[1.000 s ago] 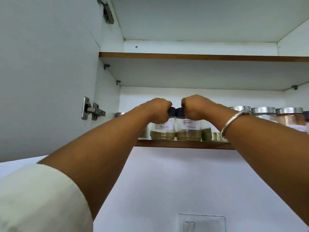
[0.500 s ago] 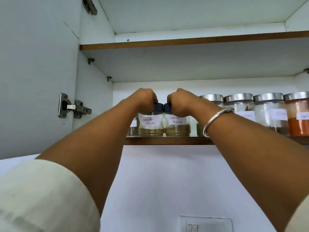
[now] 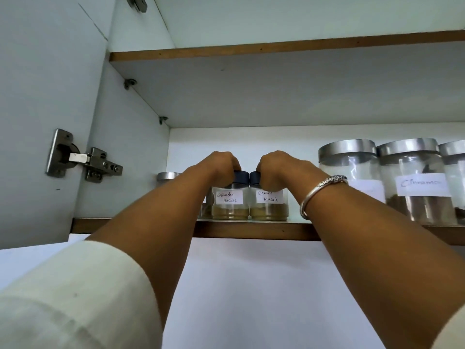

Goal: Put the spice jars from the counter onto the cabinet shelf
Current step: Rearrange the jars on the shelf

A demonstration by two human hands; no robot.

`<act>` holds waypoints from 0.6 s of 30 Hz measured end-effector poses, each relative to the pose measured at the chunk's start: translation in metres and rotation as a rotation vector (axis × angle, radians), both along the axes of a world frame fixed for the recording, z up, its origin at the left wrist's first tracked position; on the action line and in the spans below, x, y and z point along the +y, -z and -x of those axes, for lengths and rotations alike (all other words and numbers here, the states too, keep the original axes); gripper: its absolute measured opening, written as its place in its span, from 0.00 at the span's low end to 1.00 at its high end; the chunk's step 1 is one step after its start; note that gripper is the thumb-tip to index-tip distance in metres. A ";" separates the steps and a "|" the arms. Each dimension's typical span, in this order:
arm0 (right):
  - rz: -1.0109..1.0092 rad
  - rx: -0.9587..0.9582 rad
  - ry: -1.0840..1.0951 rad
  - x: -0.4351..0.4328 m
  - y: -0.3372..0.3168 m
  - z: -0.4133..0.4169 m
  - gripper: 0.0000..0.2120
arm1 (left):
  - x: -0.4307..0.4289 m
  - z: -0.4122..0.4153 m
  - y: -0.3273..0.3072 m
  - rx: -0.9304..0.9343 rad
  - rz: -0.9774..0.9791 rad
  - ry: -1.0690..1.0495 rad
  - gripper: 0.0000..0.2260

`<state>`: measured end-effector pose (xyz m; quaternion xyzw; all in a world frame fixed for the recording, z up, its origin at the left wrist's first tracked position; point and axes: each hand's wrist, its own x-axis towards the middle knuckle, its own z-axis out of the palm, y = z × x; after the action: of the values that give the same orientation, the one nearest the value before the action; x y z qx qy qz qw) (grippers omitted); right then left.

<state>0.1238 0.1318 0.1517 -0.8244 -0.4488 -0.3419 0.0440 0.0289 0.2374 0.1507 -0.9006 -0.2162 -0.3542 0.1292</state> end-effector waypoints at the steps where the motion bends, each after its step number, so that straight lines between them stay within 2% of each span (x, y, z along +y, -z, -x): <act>1: 0.005 -0.011 0.011 0.004 0.000 -0.003 0.10 | 0.004 -0.004 0.000 0.002 0.002 -0.002 0.18; 6: 0.008 -0.029 0.032 0.017 -0.005 -0.012 0.09 | 0.018 -0.016 -0.005 0.053 0.011 -0.030 0.17; 11: 0.058 -0.043 0.031 0.023 -0.006 -0.020 0.08 | 0.021 -0.025 -0.007 0.198 -0.005 -0.104 0.12; 18: 0.154 -0.005 0.035 0.026 0.001 -0.029 0.04 | 0.025 -0.025 0.004 0.222 0.092 -0.081 0.20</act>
<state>0.1526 0.1576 0.1502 -0.8322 -0.4595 -0.3092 -0.0269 0.0537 0.2623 0.1463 -0.9298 -0.2530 -0.2365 0.1249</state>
